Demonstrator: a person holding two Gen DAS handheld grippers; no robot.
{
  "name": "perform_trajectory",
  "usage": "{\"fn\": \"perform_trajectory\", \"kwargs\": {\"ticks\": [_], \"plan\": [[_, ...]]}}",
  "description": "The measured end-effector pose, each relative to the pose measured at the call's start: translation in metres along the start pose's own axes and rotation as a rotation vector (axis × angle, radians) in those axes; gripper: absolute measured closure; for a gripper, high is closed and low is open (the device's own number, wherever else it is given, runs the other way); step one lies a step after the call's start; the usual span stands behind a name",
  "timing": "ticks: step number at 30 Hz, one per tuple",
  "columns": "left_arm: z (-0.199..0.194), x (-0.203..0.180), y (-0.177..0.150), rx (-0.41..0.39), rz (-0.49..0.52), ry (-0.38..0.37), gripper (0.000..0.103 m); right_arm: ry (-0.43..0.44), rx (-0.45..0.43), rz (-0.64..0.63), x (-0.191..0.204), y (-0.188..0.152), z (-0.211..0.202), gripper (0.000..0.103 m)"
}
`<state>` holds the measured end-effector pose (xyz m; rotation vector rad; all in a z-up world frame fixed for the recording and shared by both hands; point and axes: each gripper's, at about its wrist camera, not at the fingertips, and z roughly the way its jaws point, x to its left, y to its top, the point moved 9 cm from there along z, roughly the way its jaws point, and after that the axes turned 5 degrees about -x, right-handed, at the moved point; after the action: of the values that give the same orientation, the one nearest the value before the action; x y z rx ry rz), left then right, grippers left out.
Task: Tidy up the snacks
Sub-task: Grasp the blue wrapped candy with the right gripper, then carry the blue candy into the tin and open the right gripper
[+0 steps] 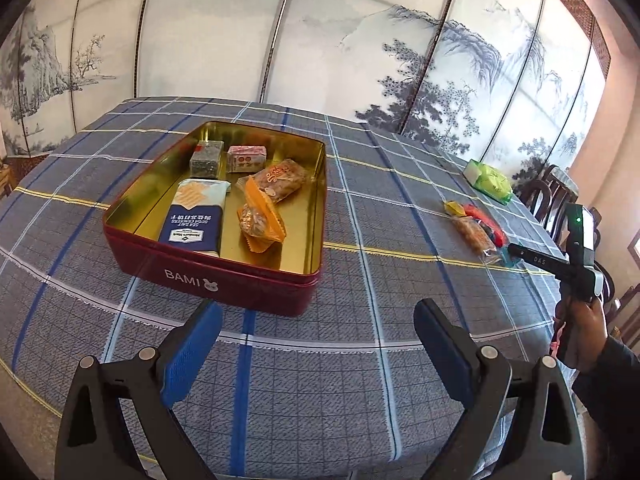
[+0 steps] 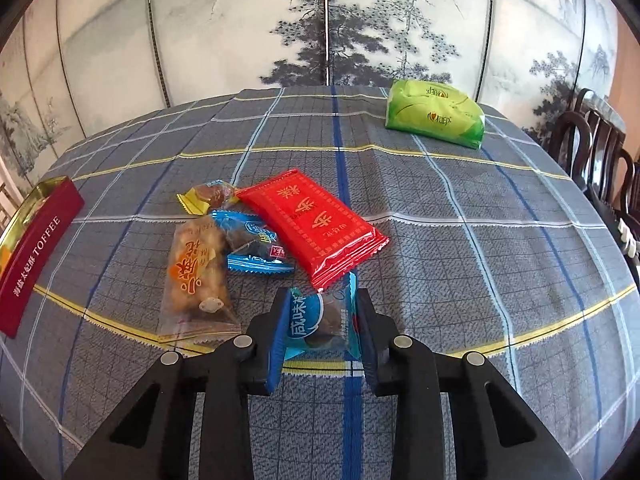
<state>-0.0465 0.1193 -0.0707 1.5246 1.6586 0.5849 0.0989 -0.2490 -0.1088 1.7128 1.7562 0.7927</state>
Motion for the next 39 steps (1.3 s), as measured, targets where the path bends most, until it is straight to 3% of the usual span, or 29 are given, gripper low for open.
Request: {"fn": "perform_trajectory", "kwargs": {"ticks": [8,14,29,39], "plan": [[-0.010,-0.022,-0.012,-0.034,0.070,-0.006,0.008,-0.088,-0.073,-0.061,0.005,0.048,-0.028,0.072],[-0.019,-0.014,-0.036,-0.020,0.065,0.016,0.008,-0.106,-0.119,-0.102,0.043,0.085,-0.038,0.071],[-0.058,0.057,-0.058,-0.057,-0.039,0.152,0.008,0.061,-0.175,-0.248,0.215,0.117,-0.034,0.071],[-0.060,0.076,-0.067,-0.041,-0.075,0.177,0.008,0.148,-0.192,-0.315,0.302,0.126,-0.038,0.071]]}}
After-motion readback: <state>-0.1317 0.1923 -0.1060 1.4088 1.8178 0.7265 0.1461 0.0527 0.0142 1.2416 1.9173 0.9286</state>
